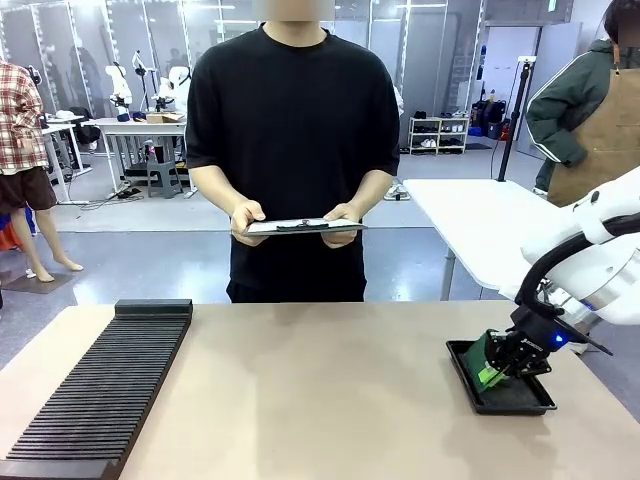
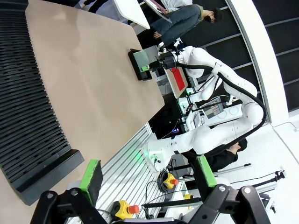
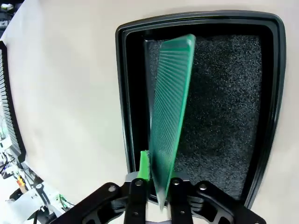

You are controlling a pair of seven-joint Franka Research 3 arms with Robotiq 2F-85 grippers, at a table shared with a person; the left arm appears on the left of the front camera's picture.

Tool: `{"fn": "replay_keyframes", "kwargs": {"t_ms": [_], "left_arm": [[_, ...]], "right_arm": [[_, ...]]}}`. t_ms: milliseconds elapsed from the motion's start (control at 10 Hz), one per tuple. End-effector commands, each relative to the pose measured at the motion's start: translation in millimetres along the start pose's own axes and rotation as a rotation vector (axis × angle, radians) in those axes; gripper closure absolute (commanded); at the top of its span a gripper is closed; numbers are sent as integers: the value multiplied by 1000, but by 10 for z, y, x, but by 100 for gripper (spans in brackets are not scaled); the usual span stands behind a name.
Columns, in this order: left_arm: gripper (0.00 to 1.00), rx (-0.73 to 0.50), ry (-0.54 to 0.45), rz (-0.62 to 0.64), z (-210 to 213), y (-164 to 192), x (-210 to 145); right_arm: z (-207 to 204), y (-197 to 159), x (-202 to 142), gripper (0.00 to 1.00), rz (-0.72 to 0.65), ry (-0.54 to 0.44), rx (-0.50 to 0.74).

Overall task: Inspect the PCB.
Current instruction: Place the Blank PCB in the ESD tray.

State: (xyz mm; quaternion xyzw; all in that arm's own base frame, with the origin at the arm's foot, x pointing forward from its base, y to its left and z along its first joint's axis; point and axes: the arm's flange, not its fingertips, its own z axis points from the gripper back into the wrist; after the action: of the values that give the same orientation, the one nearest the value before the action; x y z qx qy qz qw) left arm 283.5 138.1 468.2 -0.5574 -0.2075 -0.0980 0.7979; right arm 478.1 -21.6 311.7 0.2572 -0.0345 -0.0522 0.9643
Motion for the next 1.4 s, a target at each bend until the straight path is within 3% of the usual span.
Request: {"fn": "replay_keyframes", "kwargs": {"t_ms": [0,100,200,300,400,500,600,1000,1300], "left_arm": [[0,6,10,12,21,-32,34],[0,6,10,12,21,-32,34],[0,6,10,12,21,-32,34],[0,6,10,12,21,-32,34],[0,6,10,12,21,-32,34],[0,6,10,12,21,-32,34],[0,6,10,12,21,-32,34],[0,6,10,12,21,-32,34],[0,6,10,12,21,-32,34]], "right_arm": [[-8,61,-46,55,0,-23,-51],[-42,80,-66,43,3,-38,-71],[-24,116,-91,23,12,-85,-119],[-5,165,-125,41,20,-102,-147],[44,203,-163,0,24,-116,-186],[113,230,-194,9,20,-120,-219],[178,262,-230,0,19,-123,-250],[330,389,-327,0,29,-167,-251],[279,285,-252,0,58,-139,-253]]}}
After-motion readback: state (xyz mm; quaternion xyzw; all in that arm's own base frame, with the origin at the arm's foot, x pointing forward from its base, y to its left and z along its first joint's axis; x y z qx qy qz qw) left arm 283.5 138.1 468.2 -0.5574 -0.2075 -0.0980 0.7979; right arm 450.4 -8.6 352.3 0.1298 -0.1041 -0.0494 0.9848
